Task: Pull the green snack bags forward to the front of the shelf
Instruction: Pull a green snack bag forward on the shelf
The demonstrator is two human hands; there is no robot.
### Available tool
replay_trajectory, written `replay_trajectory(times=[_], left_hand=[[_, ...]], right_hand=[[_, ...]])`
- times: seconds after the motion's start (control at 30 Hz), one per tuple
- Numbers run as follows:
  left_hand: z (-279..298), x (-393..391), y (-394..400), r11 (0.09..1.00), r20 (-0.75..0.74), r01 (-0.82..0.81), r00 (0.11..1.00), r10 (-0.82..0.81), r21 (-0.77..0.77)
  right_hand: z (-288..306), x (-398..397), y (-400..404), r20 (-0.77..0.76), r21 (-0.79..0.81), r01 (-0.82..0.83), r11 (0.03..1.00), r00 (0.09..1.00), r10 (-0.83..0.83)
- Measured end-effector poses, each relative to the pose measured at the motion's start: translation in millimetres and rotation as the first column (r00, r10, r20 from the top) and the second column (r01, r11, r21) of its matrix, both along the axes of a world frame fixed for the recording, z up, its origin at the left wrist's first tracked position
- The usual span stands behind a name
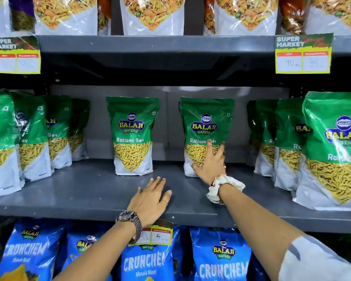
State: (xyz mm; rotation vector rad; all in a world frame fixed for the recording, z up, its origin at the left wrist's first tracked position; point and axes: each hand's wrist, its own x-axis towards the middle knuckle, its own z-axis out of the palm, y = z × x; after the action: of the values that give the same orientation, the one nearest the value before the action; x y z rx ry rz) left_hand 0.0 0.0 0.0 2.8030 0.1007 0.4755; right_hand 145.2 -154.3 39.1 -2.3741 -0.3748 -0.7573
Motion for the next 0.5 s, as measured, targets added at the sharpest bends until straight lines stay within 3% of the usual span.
replay_trajectory(times=[0.13,0.5], left_hand=[[-4.6,4.1,1.4,0.996,-0.041,-0.027,0.999,0.03,0.086],[-5.6,4.6,-0.1,0.993,-0.05,-0.027,0.998,0.032,0.112]], right_hand=[[-1.4,7.7,14.0,-0.039,0.057,0.057,0.997,0.998,-0.054],[-0.9,24.3,19.0,-0.014,0.137,0.092,0.986,0.996,-0.091]])
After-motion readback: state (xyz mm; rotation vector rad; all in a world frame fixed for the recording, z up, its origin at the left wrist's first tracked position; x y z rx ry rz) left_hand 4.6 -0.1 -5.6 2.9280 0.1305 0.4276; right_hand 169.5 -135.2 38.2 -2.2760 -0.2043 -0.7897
